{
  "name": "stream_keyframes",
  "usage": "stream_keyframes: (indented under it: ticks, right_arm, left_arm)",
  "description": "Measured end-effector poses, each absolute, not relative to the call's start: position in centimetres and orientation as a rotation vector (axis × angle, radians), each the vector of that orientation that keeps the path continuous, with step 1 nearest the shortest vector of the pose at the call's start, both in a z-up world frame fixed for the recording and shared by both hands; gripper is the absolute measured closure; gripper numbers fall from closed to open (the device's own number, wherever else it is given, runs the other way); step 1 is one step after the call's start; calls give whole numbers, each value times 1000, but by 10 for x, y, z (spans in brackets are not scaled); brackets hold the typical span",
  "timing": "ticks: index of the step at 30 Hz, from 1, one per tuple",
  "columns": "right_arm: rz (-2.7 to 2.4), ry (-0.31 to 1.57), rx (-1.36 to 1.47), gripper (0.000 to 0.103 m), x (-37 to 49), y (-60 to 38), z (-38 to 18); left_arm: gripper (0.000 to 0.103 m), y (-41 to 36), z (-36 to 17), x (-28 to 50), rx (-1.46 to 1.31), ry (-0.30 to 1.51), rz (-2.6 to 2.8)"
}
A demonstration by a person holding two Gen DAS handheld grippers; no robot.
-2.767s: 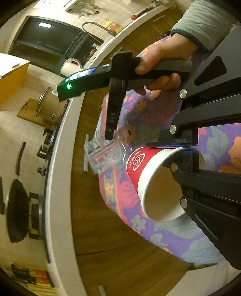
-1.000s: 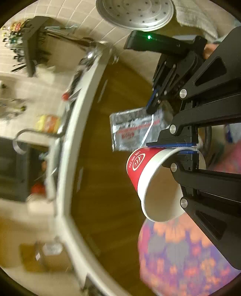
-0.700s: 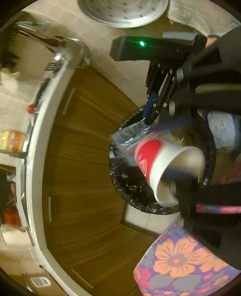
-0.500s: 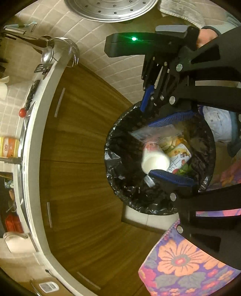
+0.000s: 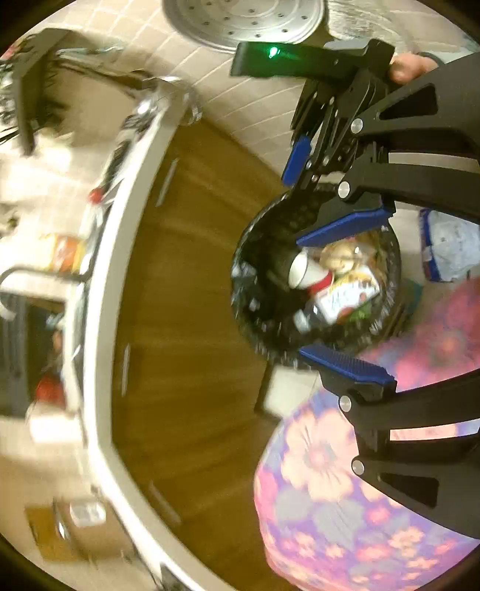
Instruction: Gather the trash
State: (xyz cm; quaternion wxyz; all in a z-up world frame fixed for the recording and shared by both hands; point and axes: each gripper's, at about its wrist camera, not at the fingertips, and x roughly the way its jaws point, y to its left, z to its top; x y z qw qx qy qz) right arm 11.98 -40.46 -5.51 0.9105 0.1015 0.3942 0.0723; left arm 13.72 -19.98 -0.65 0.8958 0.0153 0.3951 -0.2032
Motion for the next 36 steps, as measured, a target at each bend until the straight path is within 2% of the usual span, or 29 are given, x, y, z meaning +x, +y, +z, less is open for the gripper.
stream_keyframes:
  ticks: [1, 5, 10, 12, 17, 25, 36]
  right_arm:
    - [158, 797, 205, 57, 115, -399, -50]
    - [199, 724, 170, 53, 92, -372, -28]
    - [245, 633, 131, 37, 63, -335, -8]
    - [261, 611, 121, 36, 55, -324, -4]
    - [281, 555, 85, 33, 35, -293, -3]
    - [294, 517, 24, 31, 18, -263, -15]
    - [301, 500, 26, 31, 16, -256, -20]
  left_arm:
    - [45, -193, -3, 131, 23, 806, -401]
    - [36, -153, 10, 95, -23, 723, -265]
    - [31, -113, 26, 53, -56, 633, -104]
    - [26, -98, 30, 33, -68, 593, -45]
    - [22, -78, 24, -1, -45, 530, 106]
    - [22, -65, -3, -24, -70, 511, 196]
    - [22, -67, -11, -33, -42, 485, 242]
